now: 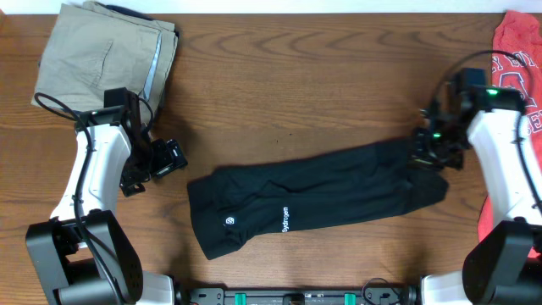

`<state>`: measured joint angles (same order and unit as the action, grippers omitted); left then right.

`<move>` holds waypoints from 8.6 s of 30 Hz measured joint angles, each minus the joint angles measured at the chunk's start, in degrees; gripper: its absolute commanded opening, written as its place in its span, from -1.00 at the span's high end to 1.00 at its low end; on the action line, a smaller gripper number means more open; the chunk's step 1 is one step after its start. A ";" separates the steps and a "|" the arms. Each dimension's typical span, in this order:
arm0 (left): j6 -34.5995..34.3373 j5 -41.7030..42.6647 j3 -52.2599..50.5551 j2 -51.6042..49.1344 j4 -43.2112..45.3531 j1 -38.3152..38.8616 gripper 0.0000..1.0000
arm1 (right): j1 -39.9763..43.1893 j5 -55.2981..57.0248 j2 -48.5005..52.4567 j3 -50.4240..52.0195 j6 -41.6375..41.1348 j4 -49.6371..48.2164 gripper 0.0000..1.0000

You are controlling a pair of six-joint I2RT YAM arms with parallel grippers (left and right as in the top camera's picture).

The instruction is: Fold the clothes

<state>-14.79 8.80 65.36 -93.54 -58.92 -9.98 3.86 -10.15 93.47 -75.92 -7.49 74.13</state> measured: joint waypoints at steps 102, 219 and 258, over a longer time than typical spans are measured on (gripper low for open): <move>1.51 7.89 -2.27 0.00 -1.44 0.37 -0.96 | -13.20 4.68 -0.59 4.70 -14.16 -12.37 -0.98; -13.92 -1.64 14.91 -2.93 -4.09 43.47 0.88 | 2.01 5.42 -0.59 4.66 -14.16 -7.72 -0.99; -19.21 5.88 14.78 -11.47 3.85 55.17 0.37 | 2.01 5.42 -0.59 4.66 -14.16 -7.72 -0.99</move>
<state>-34.00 14.68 80.14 -105.01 -55.07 45.19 5.87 -4.73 92.88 -71.26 -21.65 66.41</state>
